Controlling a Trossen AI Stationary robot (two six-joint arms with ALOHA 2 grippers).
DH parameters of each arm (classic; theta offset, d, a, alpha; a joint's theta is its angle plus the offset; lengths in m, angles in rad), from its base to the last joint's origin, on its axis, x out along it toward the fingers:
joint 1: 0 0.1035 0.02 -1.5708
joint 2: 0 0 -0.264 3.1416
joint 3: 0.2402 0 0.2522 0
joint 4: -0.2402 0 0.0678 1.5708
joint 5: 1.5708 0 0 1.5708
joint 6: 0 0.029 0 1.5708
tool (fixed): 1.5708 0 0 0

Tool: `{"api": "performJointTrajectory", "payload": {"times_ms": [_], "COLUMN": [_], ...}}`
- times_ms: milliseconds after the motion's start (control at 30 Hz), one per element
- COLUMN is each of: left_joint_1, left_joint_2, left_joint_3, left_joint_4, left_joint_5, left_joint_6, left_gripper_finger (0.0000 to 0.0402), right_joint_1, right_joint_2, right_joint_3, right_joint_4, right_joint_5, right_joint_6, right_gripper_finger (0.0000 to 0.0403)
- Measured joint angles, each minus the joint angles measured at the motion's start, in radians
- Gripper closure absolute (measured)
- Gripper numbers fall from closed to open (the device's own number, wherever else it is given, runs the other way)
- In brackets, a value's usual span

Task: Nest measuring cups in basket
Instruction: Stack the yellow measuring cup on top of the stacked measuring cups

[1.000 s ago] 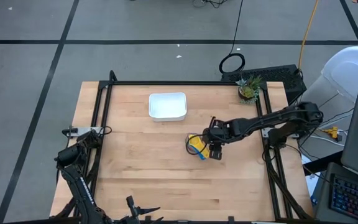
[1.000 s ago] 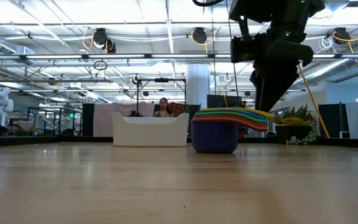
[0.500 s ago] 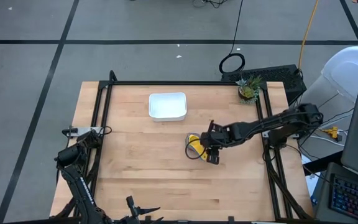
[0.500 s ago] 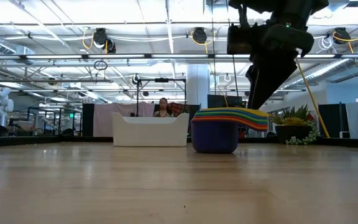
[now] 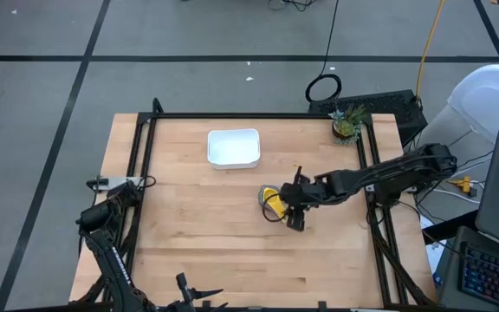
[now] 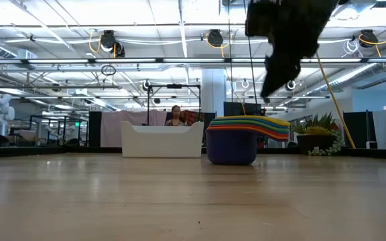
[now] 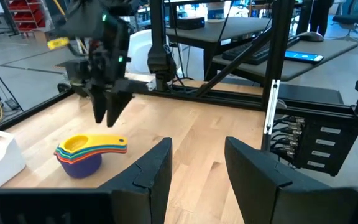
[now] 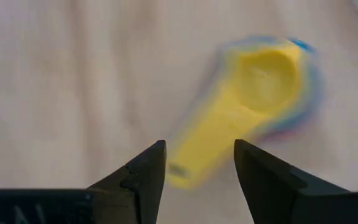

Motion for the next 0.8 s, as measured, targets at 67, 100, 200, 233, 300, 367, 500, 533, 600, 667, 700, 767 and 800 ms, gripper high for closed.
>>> {"api": "performJointTrajectory", "payload": {"times_ms": [67, 100, 200, 233, 300, 367, 500, 533, 600, 667, 700, 767, 800], "left_joint_1": [0.0, 0.002, 0.007, 0.009, 0.015, 0.016, 0.019, 0.018, 0.018, 0.018, 0.018, 0.018, 0.018], "left_joint_2": [0.0, 0.0, 0.0, 0.0, 0.0, 0.0, 0.0, 0.0, 0.0, 0.0, 0.0, 0.0, 0.0], "left_joint_3": [0.0, 0.0, 0.0, 0.0, 0.0, 0.0, 0.0, 0.0, 0.0, 0.0, 0.0, 0.0, 0.0], "left_joint_4": [0.0, 0.0, 0.0, 0.0, 0.0, 0.003, 0.018, 0.024, 0.043, 0.061, 0.07, 0.072, 0.072], "left_joint_5": [0.0, 0.0, 0.0, 0.0, 0.0, 0.001, 0.006, 0.007, 0.007, 0.008, 0.009, 0.017, 0.024], "left_joint_6": [0.001, 0.003, 0.008, 0.009, 0.01, 0.016, 0.015, 0.016, 0.021, 0.043, 0.048, 0.056, 0.057], "left_gripper_finger": [0.025, 0.025, 0.025, 0.025, 0.025, 0.025, 0.025, 0.025, 0.025, 0.025, 0.025, 0.025, 0.025], "right_joint_1": [0.045, 0.075, 0.163, 0.186, 0.22, 0.235, 0.236, 0.237, 0.237, 0.239, 0.239, 0.239, 0.239], "right_joint_2": [-0.004, -0.002, 0.011, 0.012, 0.011, 0.009, 0.054, 0.075, 0.123, 0.16, 0.173, 0.192, 0.194], "right_joint_3": [0.001, 0.001, 0.001, 0.001, 0.001, 0.001, -0.035, -0.053, -0.076, -0.079, -0.078, -0.068, -0.066], "right_joint_4": [0.08, 0.12, 0.223, 0.245, 0.285, 0.309, 0.412, 0.448, 0.535, 0.555, 0.554, 0.557, 0.564], "right_joint_5": [-0.038, -0.059, -0.057, -0.038, -0.012, 0.028, 0.026, 0.009, -0.029, -0.029, -0.02, 0.004, 0.016], "right_joint_6": [0.054, 0.071, 0.081, 0.074, 0.052, 0.031, 0.047, 0.049, 0.045, 0.029, 0.016, -0.014, -0.037], "right_gripper_finger": [0.022, 0.022, 0.022, 0.022, 0.022, 0.022, 0.022, 0.022, 0.0223, 0.0237, 0.0251, 0.0297, 0.033]}}
